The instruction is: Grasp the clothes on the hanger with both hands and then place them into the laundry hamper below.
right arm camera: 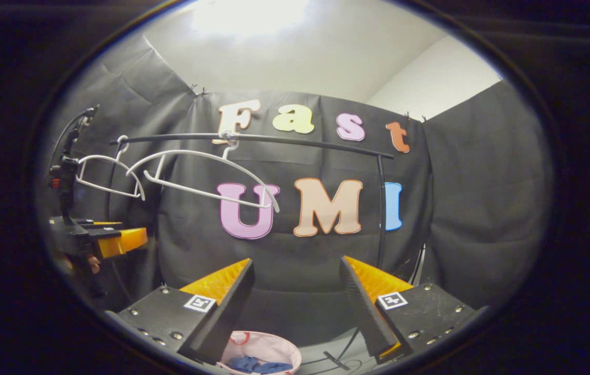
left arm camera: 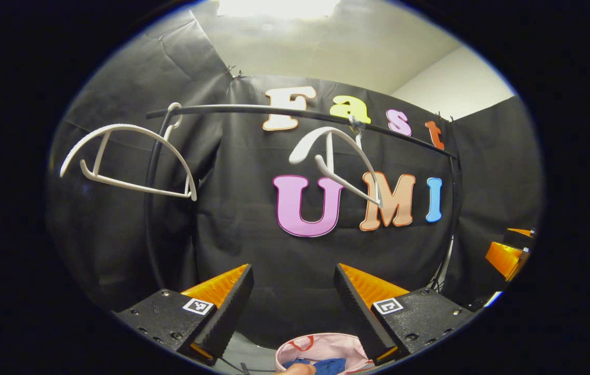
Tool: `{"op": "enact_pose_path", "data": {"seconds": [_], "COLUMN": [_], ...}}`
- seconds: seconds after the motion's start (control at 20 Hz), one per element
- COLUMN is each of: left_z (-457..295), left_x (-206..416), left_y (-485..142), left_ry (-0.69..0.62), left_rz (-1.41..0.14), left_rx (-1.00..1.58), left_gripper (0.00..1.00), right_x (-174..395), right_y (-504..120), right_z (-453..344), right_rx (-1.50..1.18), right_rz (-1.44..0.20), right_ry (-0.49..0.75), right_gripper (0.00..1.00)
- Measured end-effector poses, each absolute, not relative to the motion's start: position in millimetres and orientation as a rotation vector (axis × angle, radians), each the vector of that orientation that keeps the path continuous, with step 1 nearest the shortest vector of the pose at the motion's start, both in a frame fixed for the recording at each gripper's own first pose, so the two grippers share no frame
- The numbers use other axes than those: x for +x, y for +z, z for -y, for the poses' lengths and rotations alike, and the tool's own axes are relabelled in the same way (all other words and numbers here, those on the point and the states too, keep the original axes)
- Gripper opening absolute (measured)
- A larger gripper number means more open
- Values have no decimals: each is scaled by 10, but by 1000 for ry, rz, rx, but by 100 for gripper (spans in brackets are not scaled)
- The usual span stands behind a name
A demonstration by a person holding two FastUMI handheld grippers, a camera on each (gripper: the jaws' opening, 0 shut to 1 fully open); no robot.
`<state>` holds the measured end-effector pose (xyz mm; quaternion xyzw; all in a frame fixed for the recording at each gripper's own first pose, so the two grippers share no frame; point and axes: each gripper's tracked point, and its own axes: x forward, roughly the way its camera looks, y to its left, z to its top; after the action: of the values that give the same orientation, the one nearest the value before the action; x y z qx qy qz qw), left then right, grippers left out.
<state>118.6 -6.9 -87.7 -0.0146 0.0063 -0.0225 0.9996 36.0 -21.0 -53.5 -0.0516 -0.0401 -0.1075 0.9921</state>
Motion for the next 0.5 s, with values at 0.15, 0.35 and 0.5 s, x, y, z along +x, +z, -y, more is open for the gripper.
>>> {"op": "enact_pose_path", "data": {"seconds": [0.15, 0.35, 0.5], "left_z": [83, 20, 16], "left_x": [1253, 1308, 1341], "left_y": [-881, -793, -764], "left_ry": [-28, 8, 24], "left_rz": [-32, -25, -39], "left_rx": [-21, -12, -6], "left_gripper": [93, 93, 93], "right_x": [395, 572, 688], "right_y": [-518, -528, -560], "right_z": [267, 374, 437], "right_rx": [-113, -117, -105], "right_rz": [71, 41, 25], "right_ry": [-200, -160, -125], "right_gripper": [96, 97, 97]}}
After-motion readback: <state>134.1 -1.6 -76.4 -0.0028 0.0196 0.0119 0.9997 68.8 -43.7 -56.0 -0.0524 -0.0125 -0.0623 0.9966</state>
